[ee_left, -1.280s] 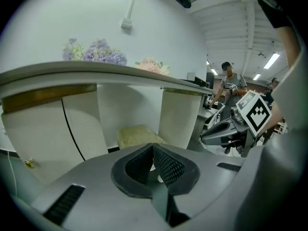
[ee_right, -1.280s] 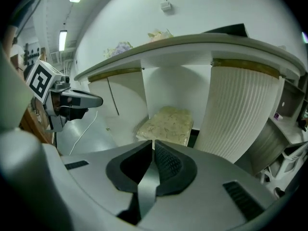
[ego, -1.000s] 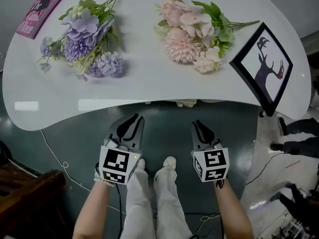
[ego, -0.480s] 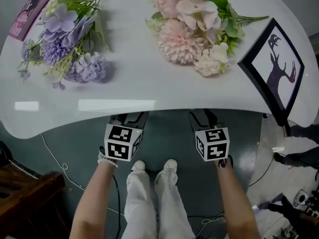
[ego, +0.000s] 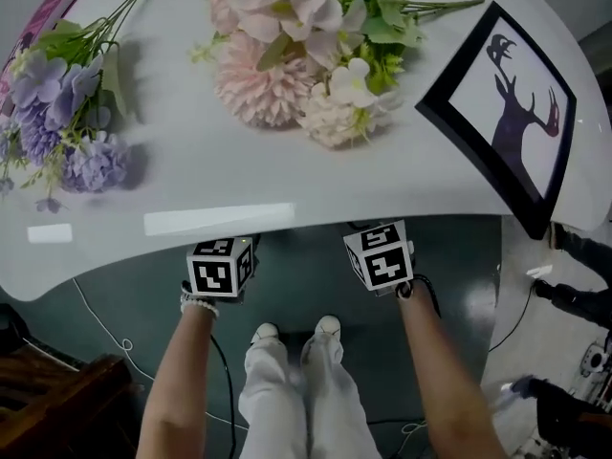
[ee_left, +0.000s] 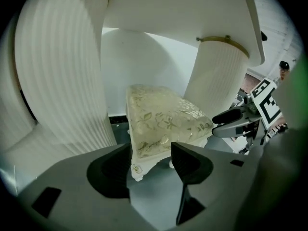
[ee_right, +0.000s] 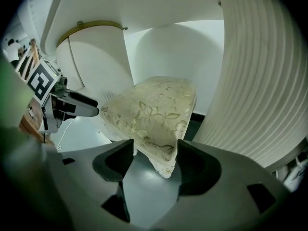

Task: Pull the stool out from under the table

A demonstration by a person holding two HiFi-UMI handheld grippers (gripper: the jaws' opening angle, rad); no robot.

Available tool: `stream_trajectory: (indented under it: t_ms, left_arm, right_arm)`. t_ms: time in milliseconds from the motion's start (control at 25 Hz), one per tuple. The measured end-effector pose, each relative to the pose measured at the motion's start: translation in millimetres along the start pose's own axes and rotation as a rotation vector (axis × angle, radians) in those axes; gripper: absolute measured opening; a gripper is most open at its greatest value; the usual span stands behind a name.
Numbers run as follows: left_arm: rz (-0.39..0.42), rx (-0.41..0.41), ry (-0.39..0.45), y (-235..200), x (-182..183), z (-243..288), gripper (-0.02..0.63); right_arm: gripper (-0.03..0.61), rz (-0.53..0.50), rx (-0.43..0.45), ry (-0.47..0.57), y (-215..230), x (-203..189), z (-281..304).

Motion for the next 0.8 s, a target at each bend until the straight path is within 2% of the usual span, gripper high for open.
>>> stream_trajectory:
  t_ms: [240, 400, 560, 800]
  left_arm:
    - [0.042, -0.040, -0.035, 5, -3, 19, 0.289]
    - [0.012, -0.027, -0.042, 3, -5, 26, 0.290]
    - [-0.025, -0.042, -0.052, 1, -6, 31, 0.290]
    - [0.023, -0.021, -0.085, 2, -8, 28, 0.273]
  right_arm:
    - [0.288, 0.004, 0.000, 0.015, 5, -3, 11]
    - [0.287, 0.062, -0.022, 0.016, 11, -11, 14]
    - [0.287, 0.057, -0.014, -0.006, 6, -16, 21]
    - [0.275, 0.074, -0.053, 0.010, -1, -18, 19]
Point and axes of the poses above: the fingertips, and each gripper's own axes: z forward along the fingers, y to its right, x out of its top, the point moved 9 cm from there along -z, backward along the fingers, and after that the axes turned 1 degree about x, right-handed, at the moved point
